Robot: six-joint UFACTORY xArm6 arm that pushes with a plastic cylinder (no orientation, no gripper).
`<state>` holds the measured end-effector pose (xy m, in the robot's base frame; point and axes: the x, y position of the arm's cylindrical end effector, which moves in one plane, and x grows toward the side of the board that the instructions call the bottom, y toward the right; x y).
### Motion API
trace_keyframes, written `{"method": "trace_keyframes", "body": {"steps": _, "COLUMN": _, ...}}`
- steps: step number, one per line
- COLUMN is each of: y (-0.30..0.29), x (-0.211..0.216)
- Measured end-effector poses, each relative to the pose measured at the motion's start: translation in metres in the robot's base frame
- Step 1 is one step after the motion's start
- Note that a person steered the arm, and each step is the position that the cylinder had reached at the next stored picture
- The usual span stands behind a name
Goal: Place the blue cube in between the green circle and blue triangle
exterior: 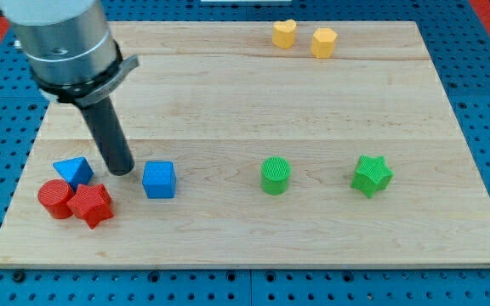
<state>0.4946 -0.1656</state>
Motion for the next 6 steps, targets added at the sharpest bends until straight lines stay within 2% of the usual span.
{"method": "trace_keyframes", "body": {"steps": 1, "y": 0.005, "x": 0.02}}
{"method": "trace_keyframes", "body": {"steps": 2, "y": 0.046, "x": 0.022}}
{"method": "trace_keyframes", "body": {"steps": 4, "y": 0.051, "x": 0.022}}
{"method": "trace_keyframes", "body": {"steps": 5, "y": 0.072, "x": 0.022}}
{"method": "trace_keyframes", "body": {"steps": 6, "y": 0.054, "x": 0.002}}
